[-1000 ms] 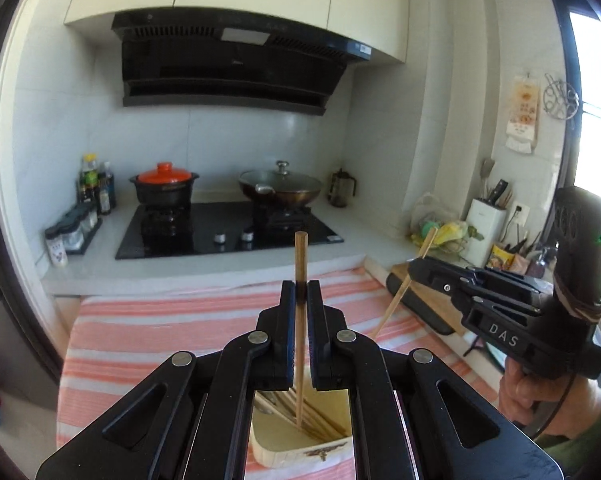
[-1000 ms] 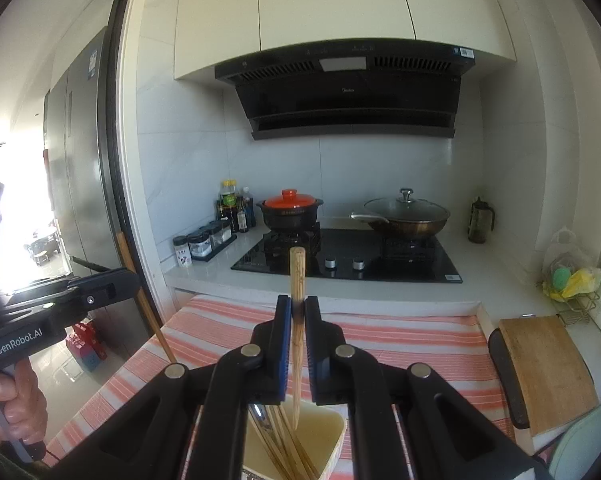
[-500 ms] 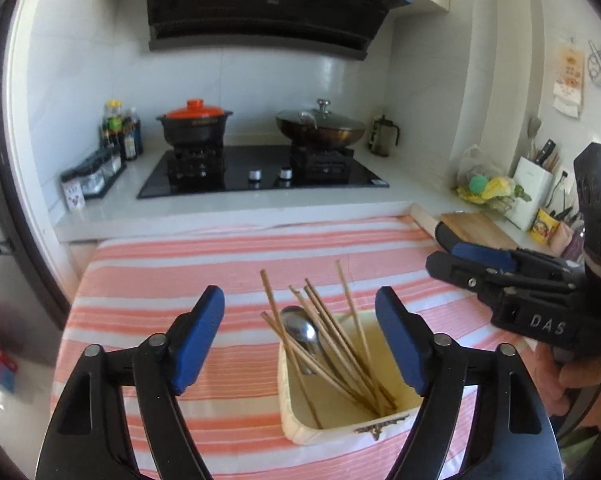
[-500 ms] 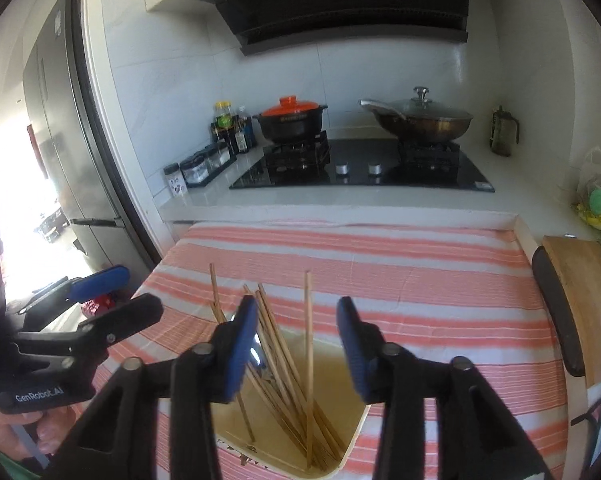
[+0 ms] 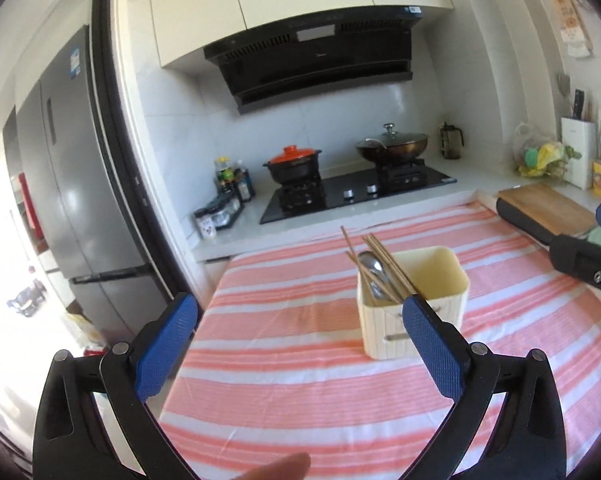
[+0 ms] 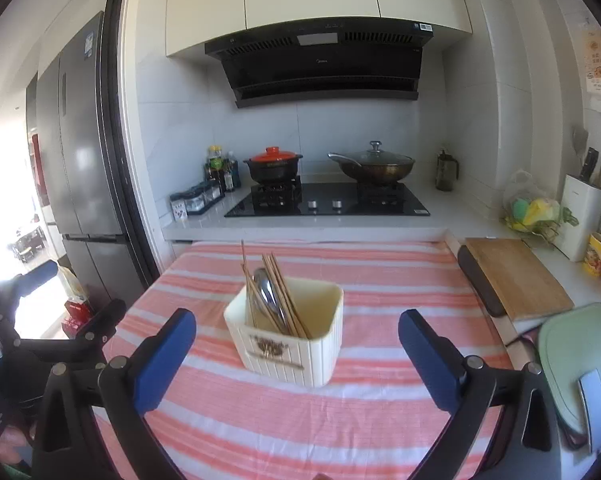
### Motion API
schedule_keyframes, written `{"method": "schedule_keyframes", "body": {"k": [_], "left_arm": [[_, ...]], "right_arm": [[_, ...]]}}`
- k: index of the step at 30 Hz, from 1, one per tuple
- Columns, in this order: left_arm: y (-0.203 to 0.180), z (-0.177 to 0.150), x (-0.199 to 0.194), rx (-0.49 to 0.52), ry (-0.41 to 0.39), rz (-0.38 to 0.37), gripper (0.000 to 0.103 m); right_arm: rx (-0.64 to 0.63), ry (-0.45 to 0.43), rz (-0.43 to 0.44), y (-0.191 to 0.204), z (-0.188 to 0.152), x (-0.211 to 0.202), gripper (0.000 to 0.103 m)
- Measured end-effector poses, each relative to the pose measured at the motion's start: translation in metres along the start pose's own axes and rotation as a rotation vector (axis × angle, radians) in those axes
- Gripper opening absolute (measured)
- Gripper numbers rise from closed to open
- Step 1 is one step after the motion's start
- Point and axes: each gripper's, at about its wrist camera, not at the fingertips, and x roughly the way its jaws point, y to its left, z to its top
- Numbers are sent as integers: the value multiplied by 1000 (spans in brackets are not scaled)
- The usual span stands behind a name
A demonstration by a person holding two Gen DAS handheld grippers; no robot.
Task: Organize utensils
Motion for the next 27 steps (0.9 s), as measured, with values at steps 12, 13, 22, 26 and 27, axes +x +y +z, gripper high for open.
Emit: {"method": "schedule_keyframes", "body": {"k": [12, 13, 22, 26, 27], "left_arm": [[22, -19, -59, -102, 89, -69, 103], [22, -19, -62, -102, 88, -68, 103], [18, -17, -78, -93, 77, -76, 103], [20, -17, -81, -109, 76, -75, 103], [21, -16, -82, -111, 76, -75, 103]], "right_arm": [[-30, -39, -66, 19, -37, -79, 103], [-32, -43, -67, 20, -38, -82, 103], [-66, -69, -83, 31, -39, -102, 103], [-90, -87, -92, 36, -39, -110, 103], [-95, -88, -89, 38, -39, -111, 103]]}}
